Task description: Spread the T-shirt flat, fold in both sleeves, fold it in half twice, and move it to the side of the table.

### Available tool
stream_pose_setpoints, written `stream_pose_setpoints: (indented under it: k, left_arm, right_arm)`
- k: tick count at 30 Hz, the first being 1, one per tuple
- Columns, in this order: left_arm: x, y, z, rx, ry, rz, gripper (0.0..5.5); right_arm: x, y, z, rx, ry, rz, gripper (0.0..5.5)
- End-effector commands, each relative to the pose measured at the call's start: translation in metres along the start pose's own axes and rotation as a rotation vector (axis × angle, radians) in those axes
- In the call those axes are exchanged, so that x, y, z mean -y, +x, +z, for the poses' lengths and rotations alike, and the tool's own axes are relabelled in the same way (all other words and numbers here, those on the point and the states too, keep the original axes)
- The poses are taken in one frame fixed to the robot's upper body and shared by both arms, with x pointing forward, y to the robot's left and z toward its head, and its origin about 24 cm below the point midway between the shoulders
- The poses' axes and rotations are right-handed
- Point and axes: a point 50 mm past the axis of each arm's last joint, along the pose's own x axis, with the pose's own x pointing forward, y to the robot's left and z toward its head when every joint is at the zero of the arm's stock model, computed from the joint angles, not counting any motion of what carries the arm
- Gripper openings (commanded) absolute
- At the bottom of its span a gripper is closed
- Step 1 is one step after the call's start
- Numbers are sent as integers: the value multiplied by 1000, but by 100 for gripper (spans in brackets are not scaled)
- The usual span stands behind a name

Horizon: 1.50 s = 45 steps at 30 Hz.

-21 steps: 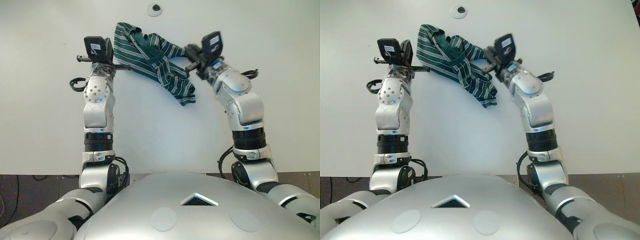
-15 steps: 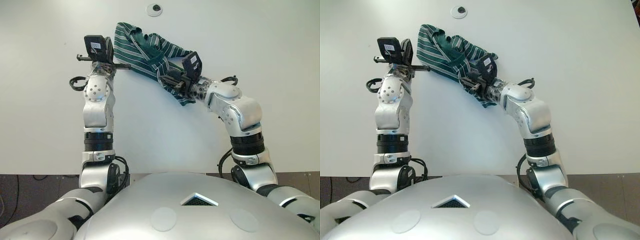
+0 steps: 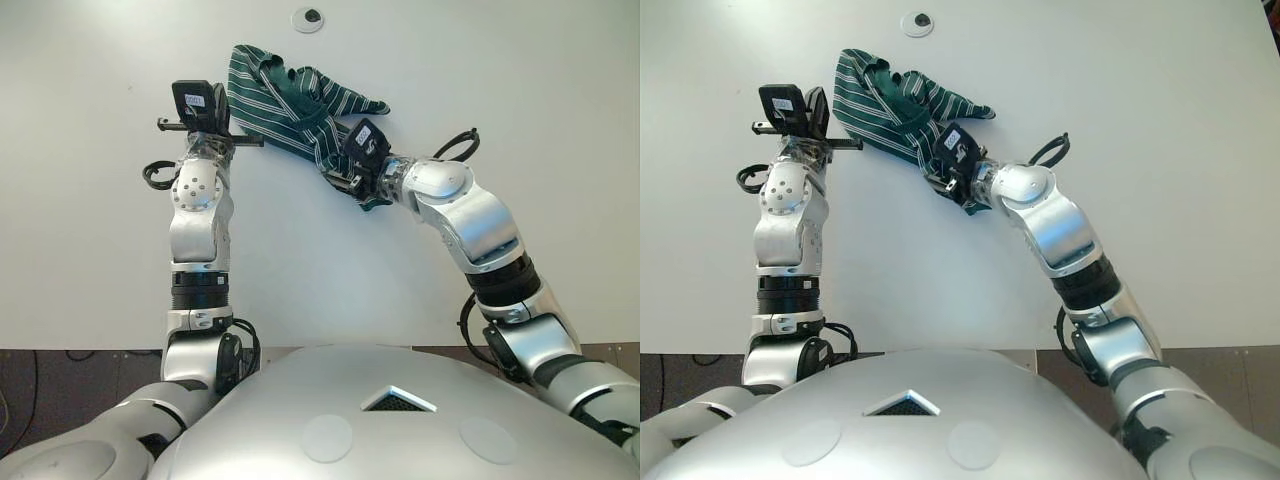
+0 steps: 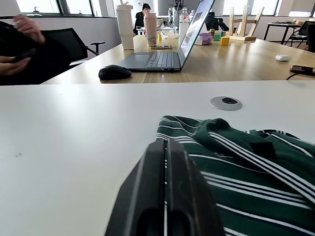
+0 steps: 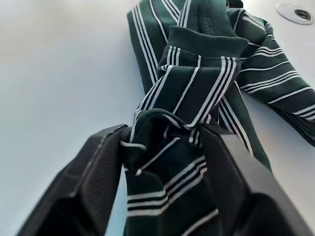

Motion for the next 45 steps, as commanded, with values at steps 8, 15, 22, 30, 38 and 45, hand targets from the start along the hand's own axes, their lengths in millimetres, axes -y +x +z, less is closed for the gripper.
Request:
stream_pose_setpoints:
  k: [8, 15, 22, 30, 38, 45]
  left_arm:
    - [-3, 2, 2, 10, -2, 38, 0]
    - [-19, 6, 12, 62, 70, 1, 0]
    - [-39, 25, 26, 2, 422, -245, 0]
    - [-32, 50, 44, -95, 584, -580, 102]
    - [-17, 83, 46, -255, 401, -668, 141]
    - [-17, 71, 0, -400, 422, -788, 141]
  right_arm:
    - [12, -8, 7, 47, -13, -16, 56]
    - [33, -42, 42, 277, -54, 77, 2]
    - [49, -74, 49, 314, -124, 200, 2]
    - [40, -101, 46, 293, -198, 345, 0]
    - [43, -118, 9, 150, -150, 418, 0]
    - [52, -118, -8, 98, -86, 419, 0]
